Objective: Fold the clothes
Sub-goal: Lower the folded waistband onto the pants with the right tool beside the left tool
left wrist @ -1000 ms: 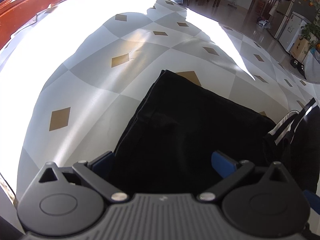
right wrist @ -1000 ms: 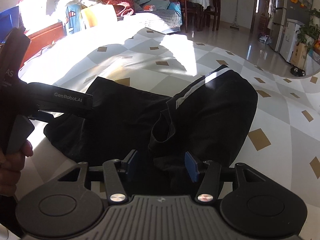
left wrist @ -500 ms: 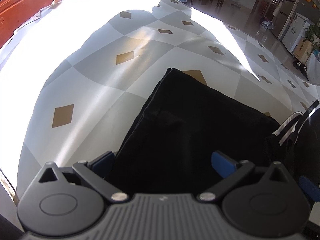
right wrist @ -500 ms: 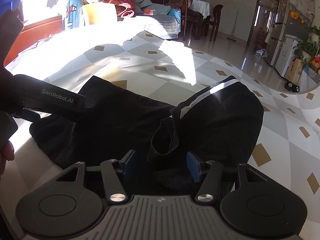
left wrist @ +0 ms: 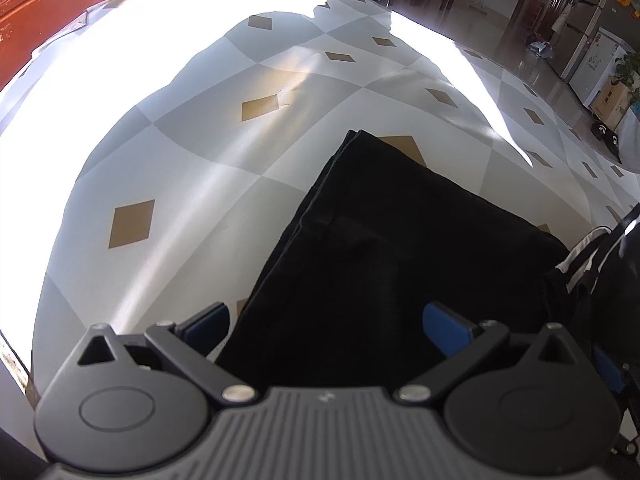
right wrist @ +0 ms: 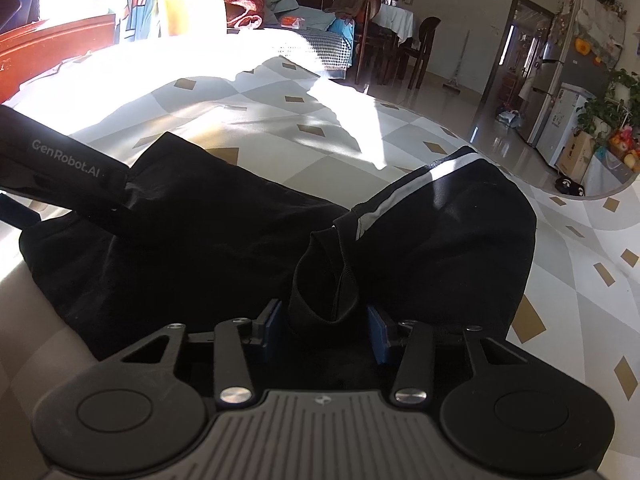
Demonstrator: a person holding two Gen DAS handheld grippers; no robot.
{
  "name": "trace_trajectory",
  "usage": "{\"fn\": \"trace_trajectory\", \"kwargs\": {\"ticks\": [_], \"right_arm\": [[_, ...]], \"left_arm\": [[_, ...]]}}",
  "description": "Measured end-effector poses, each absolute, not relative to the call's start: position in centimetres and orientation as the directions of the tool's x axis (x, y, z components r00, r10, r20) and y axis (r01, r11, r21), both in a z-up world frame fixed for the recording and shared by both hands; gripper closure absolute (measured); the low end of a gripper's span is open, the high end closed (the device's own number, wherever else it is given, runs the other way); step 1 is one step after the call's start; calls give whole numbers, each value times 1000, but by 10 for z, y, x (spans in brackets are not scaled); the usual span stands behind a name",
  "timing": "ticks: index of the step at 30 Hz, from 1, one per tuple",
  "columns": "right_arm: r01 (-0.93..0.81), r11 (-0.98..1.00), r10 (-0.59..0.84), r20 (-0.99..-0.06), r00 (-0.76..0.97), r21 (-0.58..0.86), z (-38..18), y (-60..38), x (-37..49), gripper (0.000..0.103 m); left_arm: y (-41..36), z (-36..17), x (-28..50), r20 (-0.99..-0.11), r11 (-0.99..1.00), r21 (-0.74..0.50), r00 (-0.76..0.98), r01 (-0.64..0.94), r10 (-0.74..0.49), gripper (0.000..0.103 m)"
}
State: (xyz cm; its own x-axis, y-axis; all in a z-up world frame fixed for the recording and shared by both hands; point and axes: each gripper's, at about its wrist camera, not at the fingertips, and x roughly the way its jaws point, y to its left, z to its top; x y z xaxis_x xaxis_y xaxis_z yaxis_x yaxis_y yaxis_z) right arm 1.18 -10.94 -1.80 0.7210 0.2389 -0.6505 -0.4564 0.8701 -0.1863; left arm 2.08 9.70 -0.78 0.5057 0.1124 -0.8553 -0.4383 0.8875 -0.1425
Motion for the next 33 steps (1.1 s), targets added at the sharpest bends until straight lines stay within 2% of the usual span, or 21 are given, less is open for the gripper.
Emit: {"fn": "trace_trajectory", "kwargs": {"ticks": [2, 5, 23, 33], "right_arm": [[-452, 875, 241, -655, 716, -172, -17, -110, 13, 78], [-442, 884, 244, -657, 713, -151, -13, -109, 13, 86], [-427, 891, 435, -554, 709, 153, 57, -104, 9, 92], [-451, 859, 506, -525, 684, 242, 75, -99, 10, 93]], "left_arm": [[98, -8, 21, -855, 887, -143, 506, -440, 113, 0], [99, -7, 20, -855, 885, -145, 507, -443, 114, 0], [115, -8, 11, -869, 855, -157, 481, -494, 119, 0], [112, 2, 11, -827, 876, -226, 559, -425, 58, 0]]}}
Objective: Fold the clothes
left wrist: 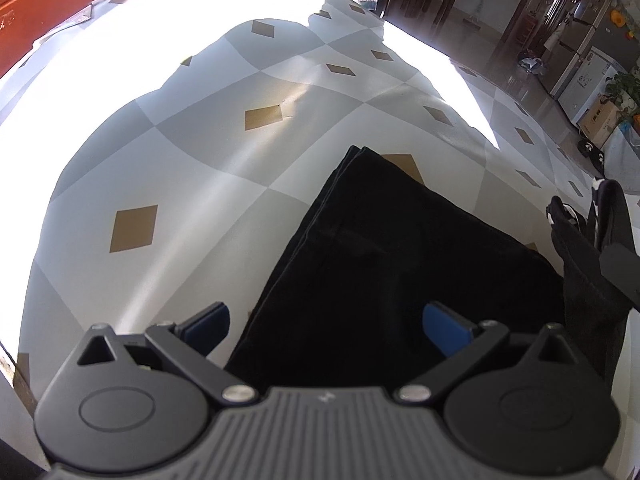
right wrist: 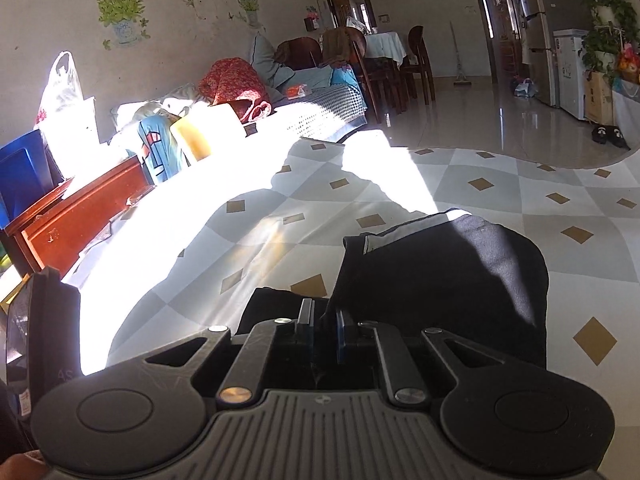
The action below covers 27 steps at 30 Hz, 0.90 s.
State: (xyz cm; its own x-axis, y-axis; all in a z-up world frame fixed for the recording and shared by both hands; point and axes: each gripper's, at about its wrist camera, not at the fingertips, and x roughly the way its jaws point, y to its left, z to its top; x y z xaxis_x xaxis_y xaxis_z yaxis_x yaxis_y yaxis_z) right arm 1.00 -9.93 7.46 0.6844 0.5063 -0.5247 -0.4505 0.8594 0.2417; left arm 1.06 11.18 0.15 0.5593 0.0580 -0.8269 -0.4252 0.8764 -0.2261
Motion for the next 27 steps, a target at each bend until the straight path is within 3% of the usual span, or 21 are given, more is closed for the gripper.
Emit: {"fn": "trace_trajectory", "kwargs": {"ticks": [4, 13, 19, 27], "right_arm": [[-468, 845, 531, -514, 673, 259, 80, -100, 9, 93], [-512, 829, 542, -552, 634, 226, 61, -95, 7, 93], [-507, 831, 538, -554, 635, 226, 60, -98, 5, 93], [-491, 839, 530, -557, 639, 235, 59, -110, 4, 93]], "left_arm": [[101, 11, 12, -787, 898, -271, 617, -347, 1, 0], [136, 3, 13, -742, 750, -547, 631, -371, -228, 0], [132, 0, 25, -657, 663, -692, 631, -288, -412, 0], [123, -3, 56, -610, 592, -764, 590, -258, -529, 0]]}}
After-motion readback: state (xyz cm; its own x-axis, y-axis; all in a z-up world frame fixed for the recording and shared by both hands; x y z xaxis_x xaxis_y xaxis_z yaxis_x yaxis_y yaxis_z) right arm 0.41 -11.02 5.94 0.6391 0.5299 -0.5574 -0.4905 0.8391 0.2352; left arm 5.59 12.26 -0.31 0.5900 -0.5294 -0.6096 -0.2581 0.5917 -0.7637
